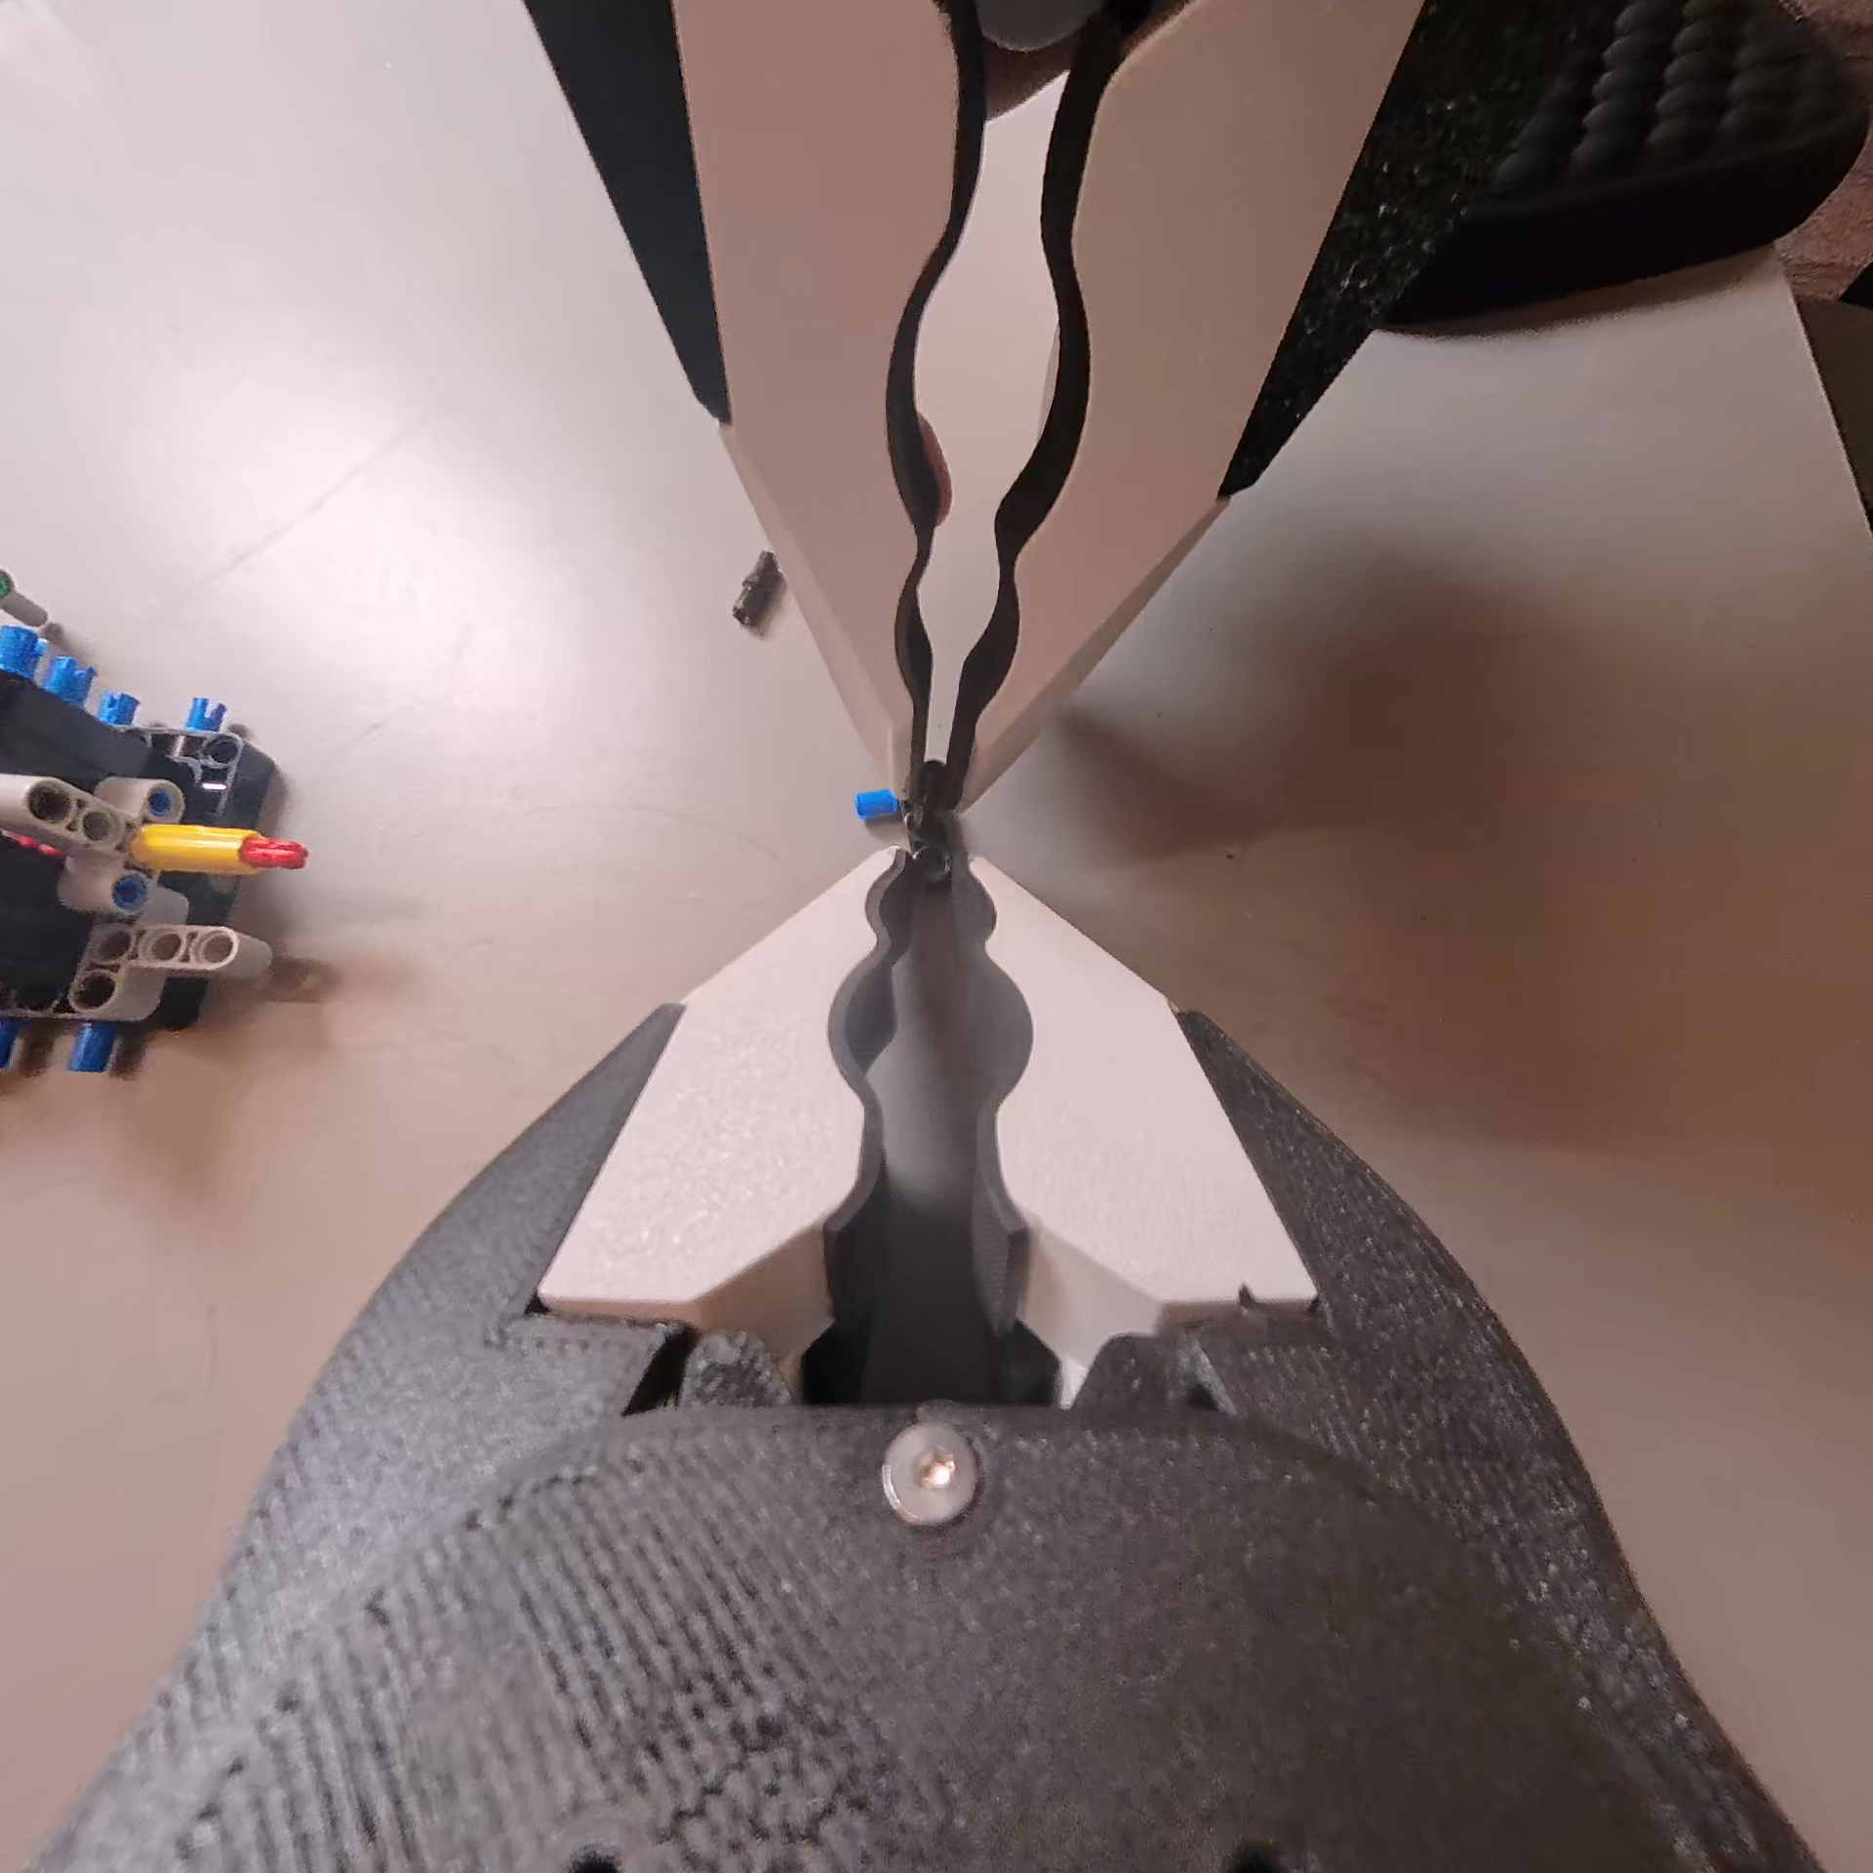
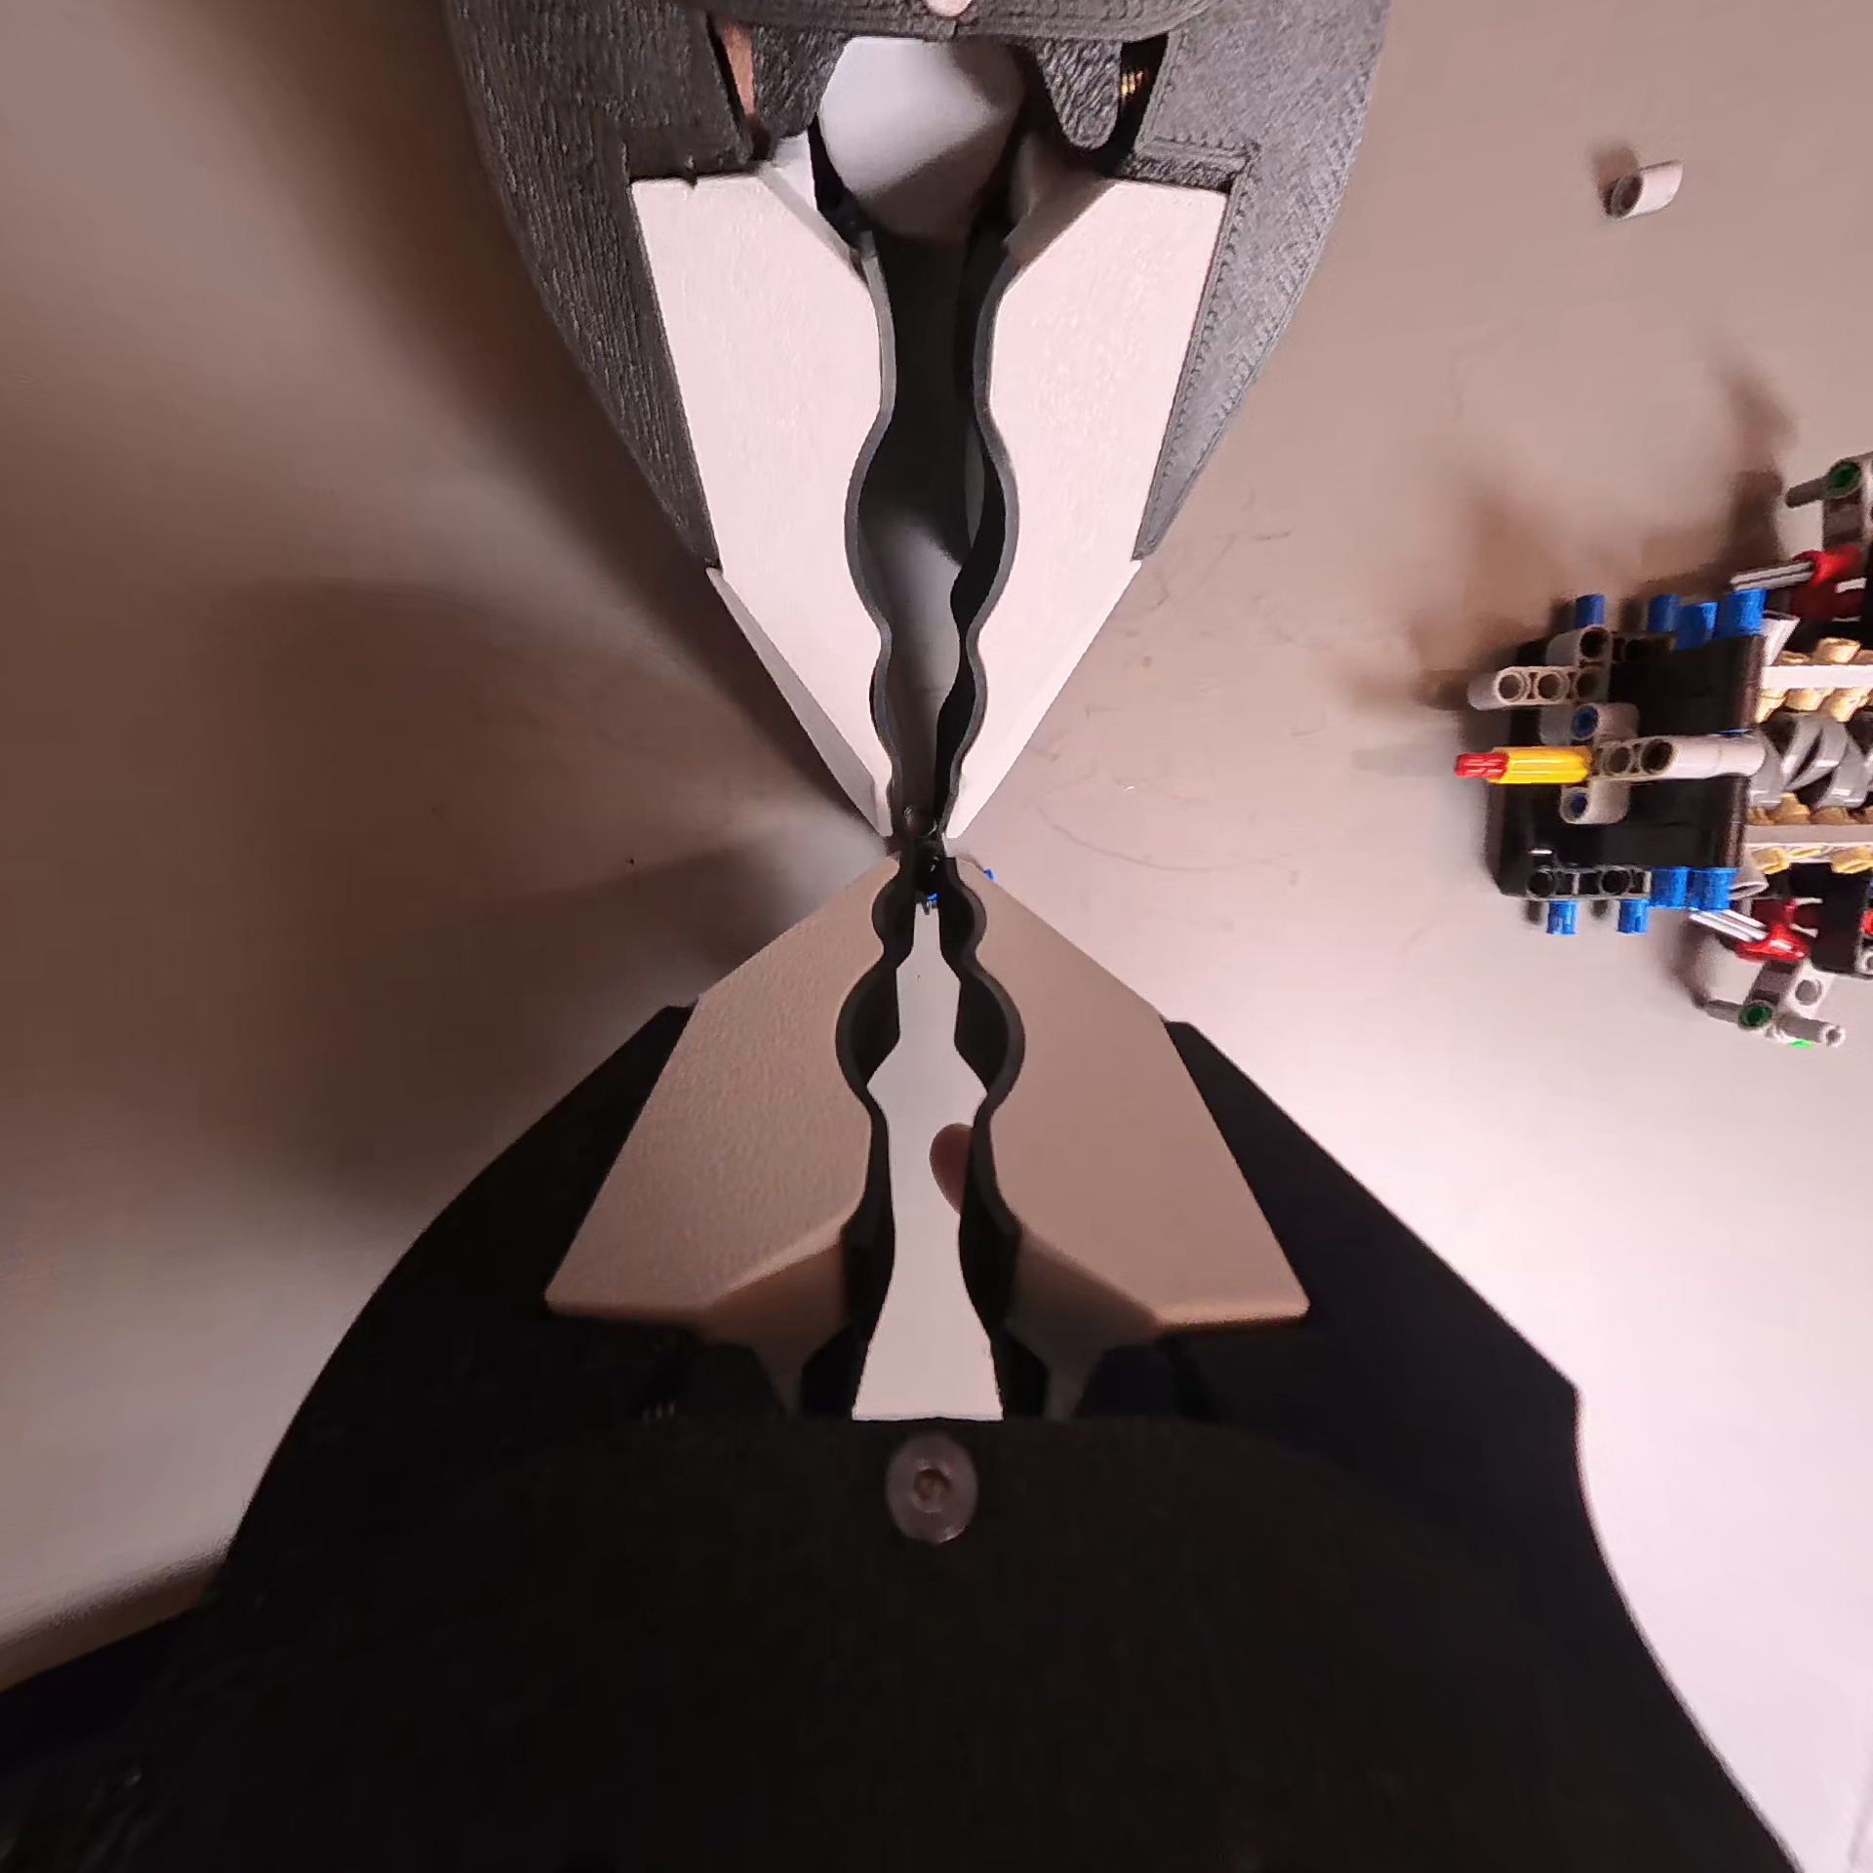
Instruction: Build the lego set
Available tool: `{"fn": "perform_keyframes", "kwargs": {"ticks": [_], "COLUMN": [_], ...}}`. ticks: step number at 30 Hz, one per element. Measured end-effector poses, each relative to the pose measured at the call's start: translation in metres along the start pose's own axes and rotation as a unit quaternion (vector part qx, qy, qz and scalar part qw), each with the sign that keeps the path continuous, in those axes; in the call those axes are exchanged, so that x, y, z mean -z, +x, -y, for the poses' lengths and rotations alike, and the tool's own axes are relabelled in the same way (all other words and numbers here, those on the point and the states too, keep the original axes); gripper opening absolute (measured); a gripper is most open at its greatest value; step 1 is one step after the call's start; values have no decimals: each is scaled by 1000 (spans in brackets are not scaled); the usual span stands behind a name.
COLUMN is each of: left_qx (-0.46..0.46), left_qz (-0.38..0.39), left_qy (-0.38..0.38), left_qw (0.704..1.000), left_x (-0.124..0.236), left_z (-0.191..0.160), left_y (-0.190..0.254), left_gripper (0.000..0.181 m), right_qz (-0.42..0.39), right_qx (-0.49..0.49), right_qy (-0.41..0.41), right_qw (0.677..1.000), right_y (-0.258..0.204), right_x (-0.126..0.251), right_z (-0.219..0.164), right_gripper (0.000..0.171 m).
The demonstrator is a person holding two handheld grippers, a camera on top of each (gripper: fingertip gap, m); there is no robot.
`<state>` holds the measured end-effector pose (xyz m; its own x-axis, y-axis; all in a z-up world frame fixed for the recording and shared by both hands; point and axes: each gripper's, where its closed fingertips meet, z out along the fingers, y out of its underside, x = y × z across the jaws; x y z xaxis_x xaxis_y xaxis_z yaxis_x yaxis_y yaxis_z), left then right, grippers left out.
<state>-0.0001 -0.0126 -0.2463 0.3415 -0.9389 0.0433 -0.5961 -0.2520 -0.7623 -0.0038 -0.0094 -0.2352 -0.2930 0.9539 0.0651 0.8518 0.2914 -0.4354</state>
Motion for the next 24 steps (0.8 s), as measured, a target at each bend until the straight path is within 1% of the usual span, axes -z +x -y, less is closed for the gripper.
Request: {"fn": "perform_keyframes", "kwargs": {"ticks": [1, 14, 17, 19, 24], "left_qx": [-1, -3, -2, -5, -7], "left_qz": [0, 0, -2, -6, -5], "left_qy": [0, -1, 0, 0, 0], "left_qw": [1000, 1000, 1000, 1000, 1000], "left_x": [0, 0, 0, 0, 0], "left_z": [0, 0, 0, 0, 0], "left_y": [0, 0, 0, 2, 2], "left_gripper": [7, 7, 7, 7, 7], "right_qz": [-1, 11, 12, 13, 21], "right_qx": [1, 20, 24, 29, 21], "right_qy": [0, -49, -51, -53, -48], "right_qw": [1000, 999, 998, 998, 998], "right_y": [0, 0, 0, -2, -3], "right_x": [0, -1, -2, -9, -7], "right_z": [0, -1, 0, 0, -1], "right_gripper": [2, 2, 1, 1, 2]}}
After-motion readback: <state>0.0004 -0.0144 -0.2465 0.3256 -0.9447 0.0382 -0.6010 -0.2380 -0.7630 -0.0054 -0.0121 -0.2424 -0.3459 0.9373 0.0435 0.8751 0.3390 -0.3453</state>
